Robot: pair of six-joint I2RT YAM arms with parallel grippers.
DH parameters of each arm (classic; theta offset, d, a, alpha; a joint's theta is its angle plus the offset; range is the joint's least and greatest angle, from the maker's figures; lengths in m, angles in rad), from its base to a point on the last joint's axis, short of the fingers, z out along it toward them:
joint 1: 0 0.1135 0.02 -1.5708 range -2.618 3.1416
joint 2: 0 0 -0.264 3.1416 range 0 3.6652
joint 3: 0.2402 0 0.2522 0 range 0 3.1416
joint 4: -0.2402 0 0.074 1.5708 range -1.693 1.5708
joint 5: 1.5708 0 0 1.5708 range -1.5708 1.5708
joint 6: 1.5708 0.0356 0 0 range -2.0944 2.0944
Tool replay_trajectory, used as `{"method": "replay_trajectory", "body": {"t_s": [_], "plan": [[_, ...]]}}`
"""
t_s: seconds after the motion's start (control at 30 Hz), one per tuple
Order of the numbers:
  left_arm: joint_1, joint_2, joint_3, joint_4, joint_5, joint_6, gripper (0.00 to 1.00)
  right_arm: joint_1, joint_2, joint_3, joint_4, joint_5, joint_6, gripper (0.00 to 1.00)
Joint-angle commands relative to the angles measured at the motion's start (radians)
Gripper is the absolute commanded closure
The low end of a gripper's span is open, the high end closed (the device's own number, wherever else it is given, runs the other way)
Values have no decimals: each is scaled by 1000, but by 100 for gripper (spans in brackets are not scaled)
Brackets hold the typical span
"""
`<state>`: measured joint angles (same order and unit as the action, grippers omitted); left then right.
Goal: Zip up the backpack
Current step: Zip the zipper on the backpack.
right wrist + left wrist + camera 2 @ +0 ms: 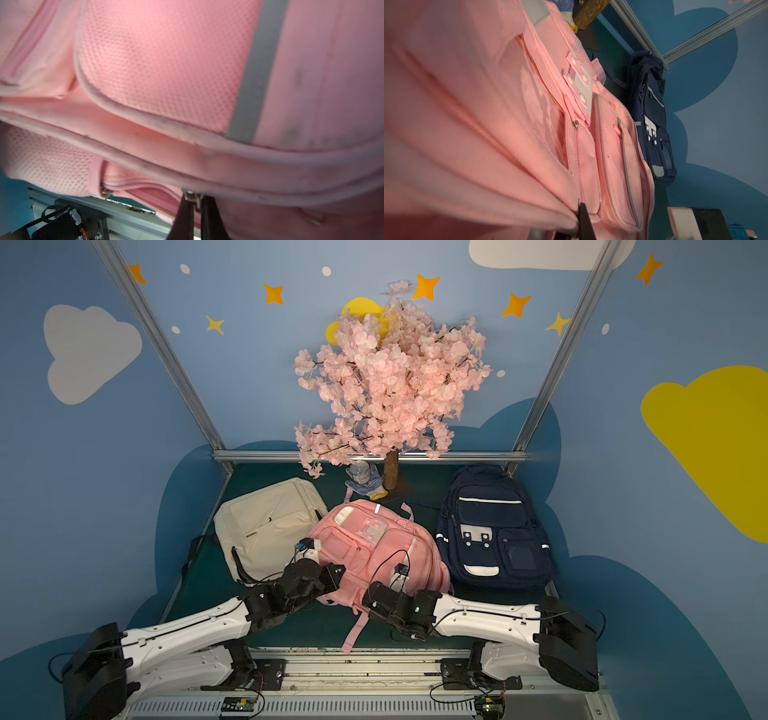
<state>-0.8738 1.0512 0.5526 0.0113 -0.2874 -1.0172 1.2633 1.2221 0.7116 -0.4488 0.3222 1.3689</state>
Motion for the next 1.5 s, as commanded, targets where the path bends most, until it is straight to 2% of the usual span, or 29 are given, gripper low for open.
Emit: {"method": "replay_trajectory", "body": {"t_s": [0.0, 0.17, 0.27, 0.37, 0.47, 0.53, 0.6, 0.7, 0.83, 0.97, 1.07, 1.17, 1.47], "plan": [[91, -46, 75, -70, -20, 159, 97, 1, -77, -69, -202, 76, 4, 100], [249, -42, 137, -111, 104, 244, 97, -3, -220, -154, -235, 127, 39, 100], [315, 9, 175, -105, 192, 271, 97, -4, -269, -159, -181, 149, -28, 100], [348, 77, 208, -108, 255, 284, 96, -3, -234, -116, -82, 139, -148, 100], [371, 136, 222, -110, 303, 282, 90, -1, -130, -46, 18, 89, -252, 100], [375, 158, 219, -129, 313, 274, 79, 4, -50, 5, 86, 48, -305, 100], [376, 154, 200, -163, 309, 255, 64, 15, 27, 47, 149, 5, -345, 100], [373, 98, 143, -227, 307, 209, 49, 44, 119, 100, 214, -31, -400, 100], [323, -80, 0, -231, 306, 92, 42, 81, 213, 172, 231, -56, -460, 100], [215, -252, -107, -223, 251, -22, 37, 105, 262, 195, 259, -83, -491, 100], [163, -281, -130, -199, 236, -59, 38, 107, 272, 193, 269, -93, -492, 100], [135, -241, -126, -189, 232, -71, 41, 108, 265, 192, 284, -94, -502, 100], [113, -123, -134, -114, 232, -100, 65, 119, 243, 194, 306, -93, -534, 100]]}}
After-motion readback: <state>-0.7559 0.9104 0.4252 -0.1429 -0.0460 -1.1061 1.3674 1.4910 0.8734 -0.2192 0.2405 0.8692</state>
